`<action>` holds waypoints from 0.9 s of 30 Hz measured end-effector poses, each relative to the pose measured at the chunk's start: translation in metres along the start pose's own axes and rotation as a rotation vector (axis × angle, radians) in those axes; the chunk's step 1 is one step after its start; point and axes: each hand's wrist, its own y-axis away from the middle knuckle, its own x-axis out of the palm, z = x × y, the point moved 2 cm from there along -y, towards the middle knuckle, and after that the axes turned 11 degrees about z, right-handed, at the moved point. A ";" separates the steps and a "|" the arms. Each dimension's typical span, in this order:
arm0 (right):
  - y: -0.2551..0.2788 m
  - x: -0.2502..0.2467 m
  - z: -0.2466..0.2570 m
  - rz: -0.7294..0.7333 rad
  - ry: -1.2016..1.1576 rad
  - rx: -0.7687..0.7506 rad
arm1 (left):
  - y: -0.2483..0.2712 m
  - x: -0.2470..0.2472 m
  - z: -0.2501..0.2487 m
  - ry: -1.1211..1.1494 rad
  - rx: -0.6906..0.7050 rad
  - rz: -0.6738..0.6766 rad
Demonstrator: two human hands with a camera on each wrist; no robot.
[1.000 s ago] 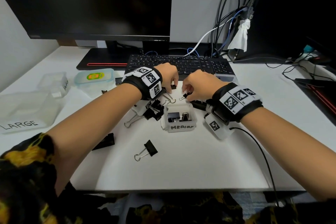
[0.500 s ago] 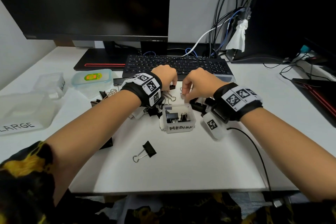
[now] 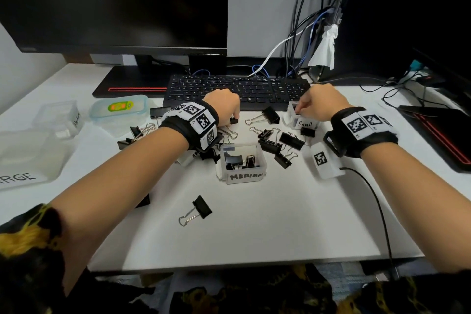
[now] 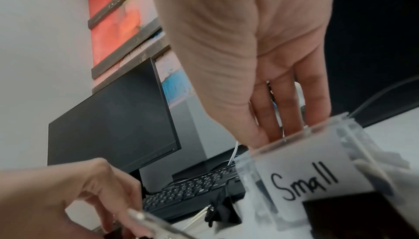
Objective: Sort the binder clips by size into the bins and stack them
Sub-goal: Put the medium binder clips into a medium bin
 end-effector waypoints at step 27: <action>0.016 0.027 0.078 0.169 0.244 -0.166 | 0.014 -0.007 -0.015 -0.083 0.020 0.012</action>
